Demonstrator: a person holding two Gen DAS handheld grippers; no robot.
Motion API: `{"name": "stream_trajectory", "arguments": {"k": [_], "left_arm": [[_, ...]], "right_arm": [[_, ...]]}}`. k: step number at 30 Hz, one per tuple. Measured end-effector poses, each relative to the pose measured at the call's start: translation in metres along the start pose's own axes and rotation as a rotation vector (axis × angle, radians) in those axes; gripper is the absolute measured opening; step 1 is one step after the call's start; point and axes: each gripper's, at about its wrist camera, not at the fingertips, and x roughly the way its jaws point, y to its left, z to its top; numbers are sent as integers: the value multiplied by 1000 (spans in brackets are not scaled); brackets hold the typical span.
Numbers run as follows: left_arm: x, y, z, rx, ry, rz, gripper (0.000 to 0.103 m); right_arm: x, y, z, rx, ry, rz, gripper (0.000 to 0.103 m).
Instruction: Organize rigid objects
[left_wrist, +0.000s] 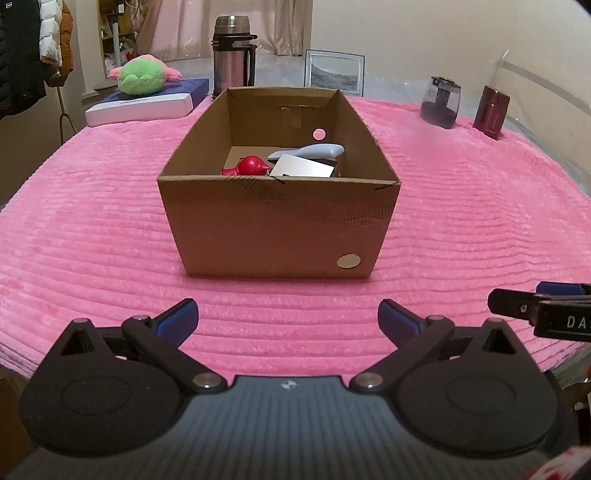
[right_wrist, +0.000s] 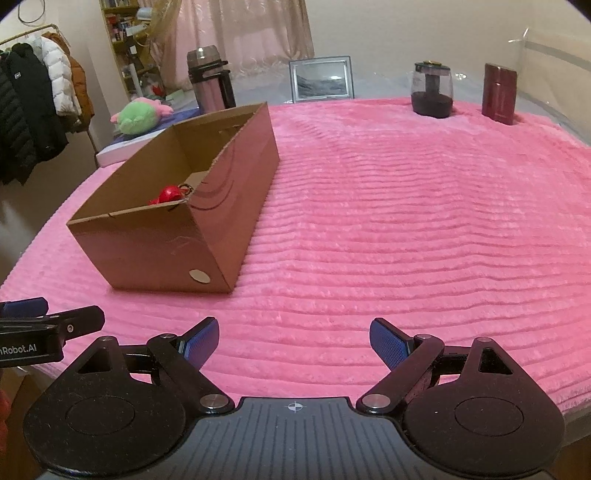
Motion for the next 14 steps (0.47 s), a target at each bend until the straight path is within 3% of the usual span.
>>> {"name": "stream_trajectory", "arguments": {"k": [14], "left_arm": [[4,-4,0,12,0,-23,102]], "right_arm": [[1,-4,-2,12,7,-8,86]]}}
